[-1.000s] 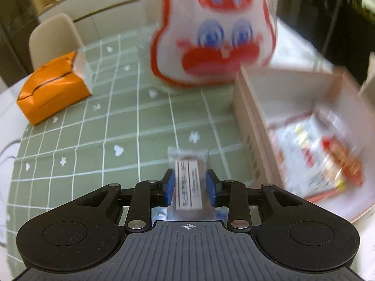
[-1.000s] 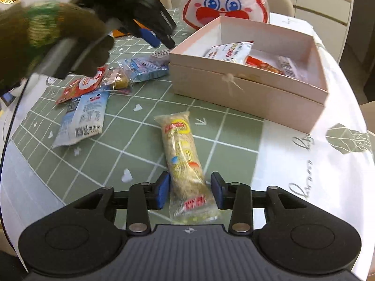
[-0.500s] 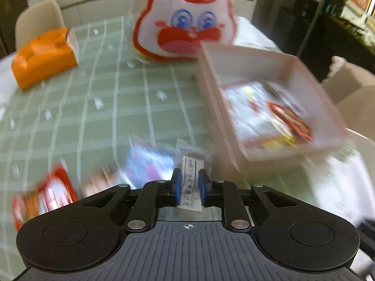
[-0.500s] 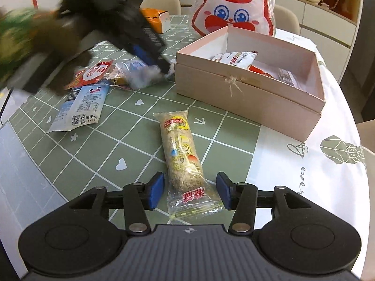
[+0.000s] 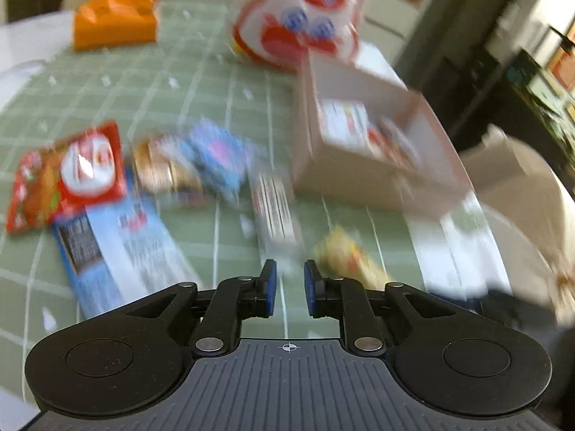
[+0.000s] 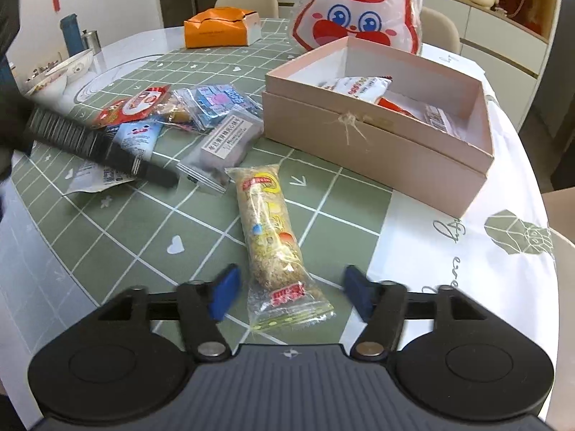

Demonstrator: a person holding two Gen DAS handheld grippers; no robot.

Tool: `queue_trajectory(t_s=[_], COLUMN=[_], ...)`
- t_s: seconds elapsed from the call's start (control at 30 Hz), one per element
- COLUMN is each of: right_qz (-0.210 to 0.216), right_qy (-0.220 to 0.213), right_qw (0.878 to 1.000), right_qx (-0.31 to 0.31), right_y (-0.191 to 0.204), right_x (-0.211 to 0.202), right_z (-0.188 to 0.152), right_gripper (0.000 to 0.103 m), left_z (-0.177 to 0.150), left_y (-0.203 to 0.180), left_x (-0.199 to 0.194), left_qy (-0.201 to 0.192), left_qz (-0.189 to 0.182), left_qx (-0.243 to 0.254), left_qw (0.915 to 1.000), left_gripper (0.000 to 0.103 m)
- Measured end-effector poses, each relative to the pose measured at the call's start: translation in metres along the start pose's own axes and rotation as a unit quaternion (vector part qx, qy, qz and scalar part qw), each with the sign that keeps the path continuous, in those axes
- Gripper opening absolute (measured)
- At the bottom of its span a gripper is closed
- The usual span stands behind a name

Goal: Organize snacks
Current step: 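Lift the biscuit packet with the left gripper while the right hovers over the yellow bar, then close the right gripper on the yellow-wrapped bar while the left holds the biscuit packet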

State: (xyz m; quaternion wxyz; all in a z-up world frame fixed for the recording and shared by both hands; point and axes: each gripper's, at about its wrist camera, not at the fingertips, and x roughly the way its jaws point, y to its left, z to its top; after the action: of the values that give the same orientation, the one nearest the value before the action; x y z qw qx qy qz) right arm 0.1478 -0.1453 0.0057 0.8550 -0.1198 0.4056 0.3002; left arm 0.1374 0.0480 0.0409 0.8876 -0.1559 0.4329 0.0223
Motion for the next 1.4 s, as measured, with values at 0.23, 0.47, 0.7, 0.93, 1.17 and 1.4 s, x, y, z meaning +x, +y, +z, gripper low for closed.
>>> queue_trajectory(t_s=[0.23,0.47,0.7,0.93,1.17,1.4], right_qz=[0.001,-0.012,-0.014,-0.007,0.0,0.042], right_qy=[-0.011,-0.043,-0.056,-0.037,-0.054,0.006], right_qw=[1.0,0.999,0.998,0.999,0.999,0.999], right_qx=[-0.007,0.009,0.011,0.013,-0.007,0.001], right_y=[-0.002,-0.003,-0.004,-0.011,-0.011,-0.002], right_x=[-0.003,-0.006,-0.007,-0.011,-0.018,-0.004], right_z=[-0.008,-0.023,-0.028,-0.022,-0.004,0.011], right_gripper=[0.074,0.083,0.086,0.086,0.086,0.084], left_z=[0.032,0.034,0.032,-0.009,-0.072,-0.078], left_y=[-0.029,-0.036,-0.031,-0.014,-0.009,-0.007], left_x=[0.05,0.068,0.068,0.025,-0.024,-0.031], left_qy=[0.018,0.039,0.039,0.045,0.065,0.066], left_qz=[0.089,0.109,0.099,0.033,0.013,0.015], left_qx=[0.066,0.104,0.108,0.071,0.07,0.064], left_qw=[0.9937,0.9879,0.9884,0.9959,0.9953,0.9957], left_gripper=[0.027,0.047,0.045,0.041,0.041,0.041])
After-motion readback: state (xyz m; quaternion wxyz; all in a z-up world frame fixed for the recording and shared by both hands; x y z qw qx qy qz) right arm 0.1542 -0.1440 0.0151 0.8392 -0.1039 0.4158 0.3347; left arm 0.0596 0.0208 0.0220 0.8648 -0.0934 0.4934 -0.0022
